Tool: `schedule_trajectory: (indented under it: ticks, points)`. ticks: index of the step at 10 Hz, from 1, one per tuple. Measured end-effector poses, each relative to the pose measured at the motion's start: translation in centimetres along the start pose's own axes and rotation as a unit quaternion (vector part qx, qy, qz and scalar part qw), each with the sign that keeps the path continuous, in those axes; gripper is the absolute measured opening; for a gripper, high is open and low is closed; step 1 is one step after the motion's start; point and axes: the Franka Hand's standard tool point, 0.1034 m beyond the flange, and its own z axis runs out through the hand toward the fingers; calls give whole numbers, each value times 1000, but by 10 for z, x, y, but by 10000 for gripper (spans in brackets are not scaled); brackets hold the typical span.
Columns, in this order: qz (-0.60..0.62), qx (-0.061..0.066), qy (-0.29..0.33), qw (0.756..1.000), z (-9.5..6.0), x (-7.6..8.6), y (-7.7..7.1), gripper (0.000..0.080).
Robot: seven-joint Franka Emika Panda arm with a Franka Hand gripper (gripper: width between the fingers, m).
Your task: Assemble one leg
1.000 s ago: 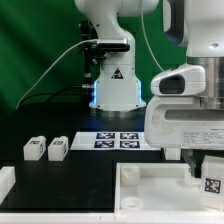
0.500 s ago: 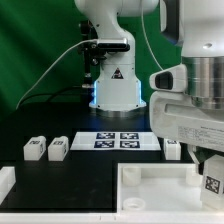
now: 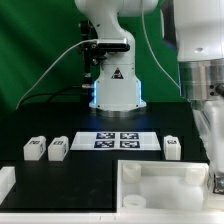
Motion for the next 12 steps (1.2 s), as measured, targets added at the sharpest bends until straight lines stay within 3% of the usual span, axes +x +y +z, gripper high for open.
schedule_trajectory:
  ticks: [2,3,4,5,6,7,8,11,12]
  points:
    - [63,1,-7,998,1,-1,1,297]
    - [40,0,-8,999,1,-1,1,385]
    - [24,-1,-7,1000,2,-1,2,385]
    - [-45,-9,-7,999,2,-1,5,562]
    - [-155,-11,-4,988,4,0,6,562]
    - [-251,-18,0,968,4,-1,8,631]
    - [-313,-36,0,949,4,-3,11,644]
    - [-451,-35,-1,892,3,-1,9,648]
    - [-523,-37,1,851,2,2,7,648]
